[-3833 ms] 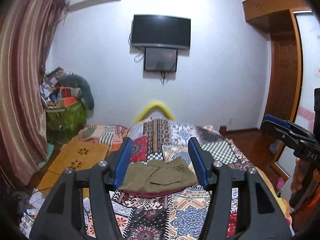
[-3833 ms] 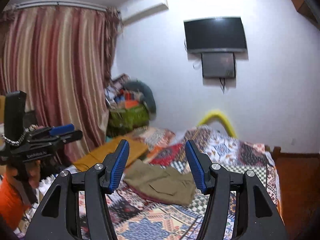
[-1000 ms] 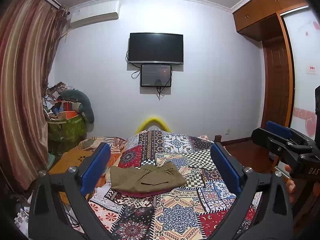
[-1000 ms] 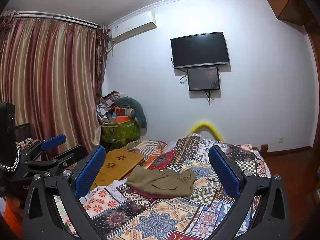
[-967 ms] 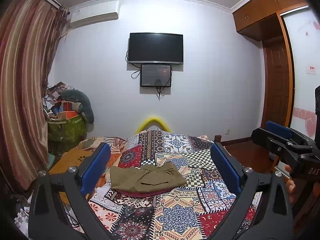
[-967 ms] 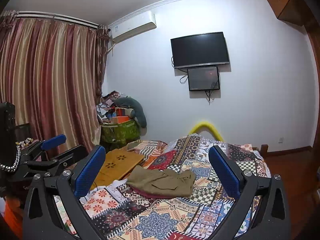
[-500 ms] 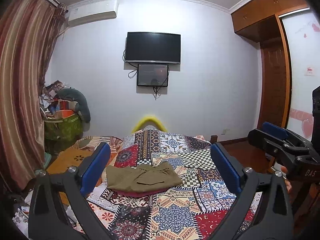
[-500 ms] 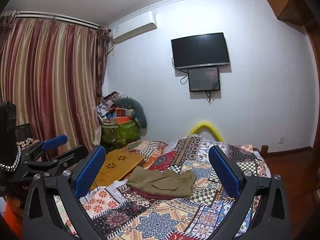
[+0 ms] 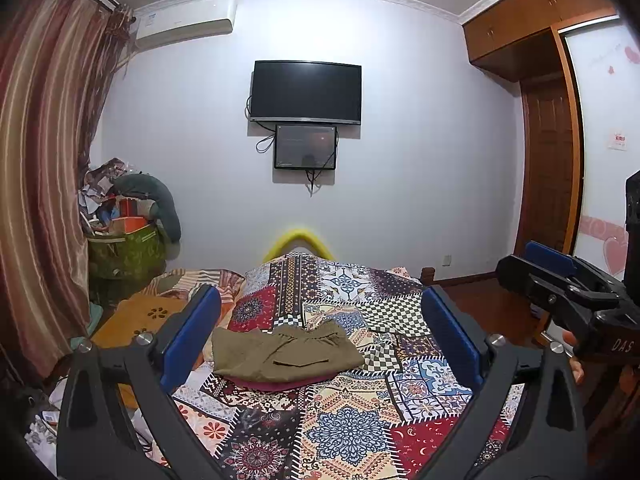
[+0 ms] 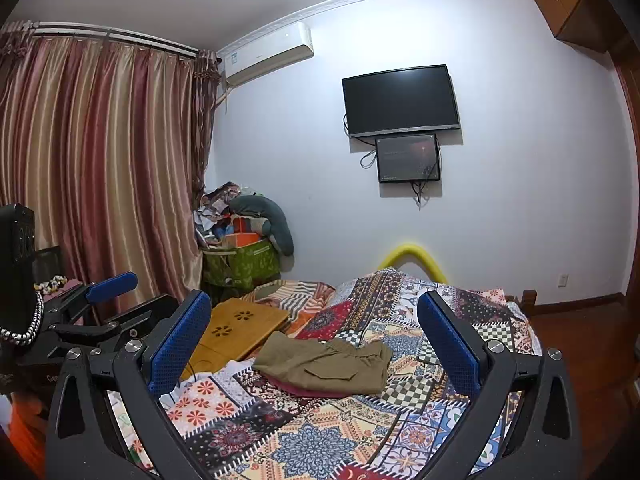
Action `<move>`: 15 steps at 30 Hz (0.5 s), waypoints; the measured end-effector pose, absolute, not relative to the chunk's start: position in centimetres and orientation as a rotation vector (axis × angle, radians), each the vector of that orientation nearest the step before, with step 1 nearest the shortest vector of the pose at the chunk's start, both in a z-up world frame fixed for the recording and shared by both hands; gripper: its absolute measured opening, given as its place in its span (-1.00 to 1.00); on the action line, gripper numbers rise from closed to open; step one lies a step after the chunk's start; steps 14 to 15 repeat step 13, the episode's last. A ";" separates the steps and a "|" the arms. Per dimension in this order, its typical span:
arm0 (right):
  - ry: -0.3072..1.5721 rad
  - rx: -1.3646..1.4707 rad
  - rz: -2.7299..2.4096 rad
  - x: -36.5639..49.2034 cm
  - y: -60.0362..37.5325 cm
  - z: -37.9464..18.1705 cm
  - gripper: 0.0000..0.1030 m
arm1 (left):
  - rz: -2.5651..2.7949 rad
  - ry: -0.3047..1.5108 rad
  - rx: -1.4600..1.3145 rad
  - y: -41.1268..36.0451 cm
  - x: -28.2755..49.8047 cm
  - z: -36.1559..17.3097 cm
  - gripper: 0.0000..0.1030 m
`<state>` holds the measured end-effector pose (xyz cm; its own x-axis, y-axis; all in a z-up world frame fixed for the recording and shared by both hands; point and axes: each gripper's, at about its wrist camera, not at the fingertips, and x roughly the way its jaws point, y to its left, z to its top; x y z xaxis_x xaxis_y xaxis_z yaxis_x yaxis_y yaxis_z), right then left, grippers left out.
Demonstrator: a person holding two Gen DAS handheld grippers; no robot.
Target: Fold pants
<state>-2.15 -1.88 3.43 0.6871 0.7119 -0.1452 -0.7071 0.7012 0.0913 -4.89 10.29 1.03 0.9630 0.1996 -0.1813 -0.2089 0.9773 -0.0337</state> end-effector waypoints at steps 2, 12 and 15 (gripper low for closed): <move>0.176 0.028 0.794 -2.2 -1.8 3.5 0.99 | 0.207 0.178 -0.054 10.3 -4.9 1.0 0.97; 0.177 0.028 0.794 -2.2 -1.8 3.5 0.99 | 0.194 0.183 -0.071 10.5 -4.9 0.9 0.97; 0.178 0.028 0.794 -2.2 -1.8 3.5 0.99 | 0.194 0.187 -0.070 10.6 -4.9 0.8 0.97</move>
